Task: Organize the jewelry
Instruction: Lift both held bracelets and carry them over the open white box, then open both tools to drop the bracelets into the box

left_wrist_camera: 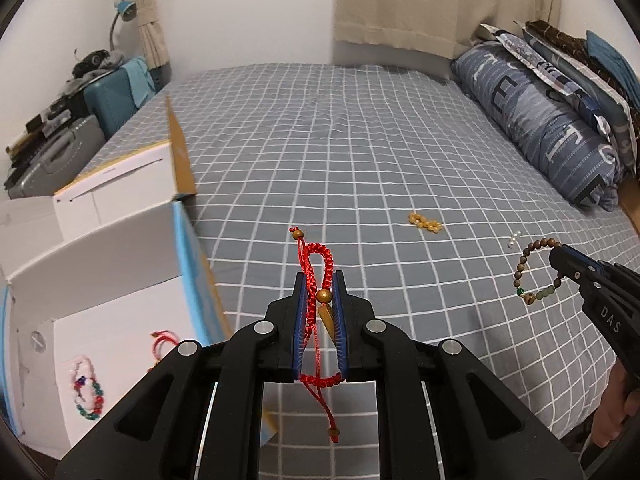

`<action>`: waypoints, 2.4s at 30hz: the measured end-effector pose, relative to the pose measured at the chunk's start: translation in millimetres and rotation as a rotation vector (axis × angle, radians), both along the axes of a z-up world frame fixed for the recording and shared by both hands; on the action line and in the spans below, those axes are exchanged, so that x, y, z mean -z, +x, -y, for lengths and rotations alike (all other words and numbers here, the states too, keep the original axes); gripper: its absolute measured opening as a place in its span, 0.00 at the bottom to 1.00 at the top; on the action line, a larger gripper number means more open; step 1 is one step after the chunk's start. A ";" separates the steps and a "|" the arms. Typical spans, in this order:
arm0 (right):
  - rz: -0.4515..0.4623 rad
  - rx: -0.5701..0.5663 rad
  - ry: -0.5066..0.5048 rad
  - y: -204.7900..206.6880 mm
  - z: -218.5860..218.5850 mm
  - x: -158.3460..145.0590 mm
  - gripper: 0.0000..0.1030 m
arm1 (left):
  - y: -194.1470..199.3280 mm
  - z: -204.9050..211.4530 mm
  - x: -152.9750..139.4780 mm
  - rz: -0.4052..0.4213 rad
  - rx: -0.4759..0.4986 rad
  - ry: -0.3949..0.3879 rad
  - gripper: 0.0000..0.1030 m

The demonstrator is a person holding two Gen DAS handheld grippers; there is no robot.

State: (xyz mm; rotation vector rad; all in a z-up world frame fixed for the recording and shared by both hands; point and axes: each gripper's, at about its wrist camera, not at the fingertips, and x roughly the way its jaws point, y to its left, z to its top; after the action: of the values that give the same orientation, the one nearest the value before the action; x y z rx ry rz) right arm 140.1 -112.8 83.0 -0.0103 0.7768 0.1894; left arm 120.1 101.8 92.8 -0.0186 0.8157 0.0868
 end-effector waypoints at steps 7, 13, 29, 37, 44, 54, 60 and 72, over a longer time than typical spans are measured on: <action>0.014 -0.049 -0.006 -12.0 -37.8 -10.7 0.07 | -25.5 -30.0 -9.5 0.015 -0.059 0.013 0.11; 0.031 -0.101 -0.002 -19.0 -76.0 -19.8 0.07 | -48.2 -70.6 -15.9 0.022 -0.129 0.021 0.11; 0.071 -0.315 0.039 -51.7 -216.7 -26.9 0.07 | -115.1 -184.9 -7.5 0.007 -0.337 0.042 0.12; 0.020 -0.421 0.040 -50.6 -292.4 -3.1 0.07 | -134.5 -235.6 16.9 -0.042 -0.415 0.021 0.12; -0.052 -0.436 -0.036 -47.0 -330.0 32.7 0.07 | -133.0 -265.4 48.5 -0.109 -0.440 -0.026 0.12; -0.101 -0.421 -0.074 -45.6 -337.3 53.9 0.08 | -133.3 -269.3 54.8 -0.129 -0.448 -0.034 0.13; -0.109 -0.421 -0.084 -44.6 -339.9 57.0 0.09 | -130.3 -271.1 55.1 -0.141 -0.452 -0.029 0.15; -0.090 -0.439 -0.060 -51.1 -338.2 46.0 0.43 | -136.5 -268.7 45.8 -0.108 -0.480 -0.015 0.56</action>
State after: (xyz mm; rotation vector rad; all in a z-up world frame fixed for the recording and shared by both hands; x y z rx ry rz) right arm 89.0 225.4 37.0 -0.2316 0.8635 0.5865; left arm -16.5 370.5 46.9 -0.2256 0.9072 0.5381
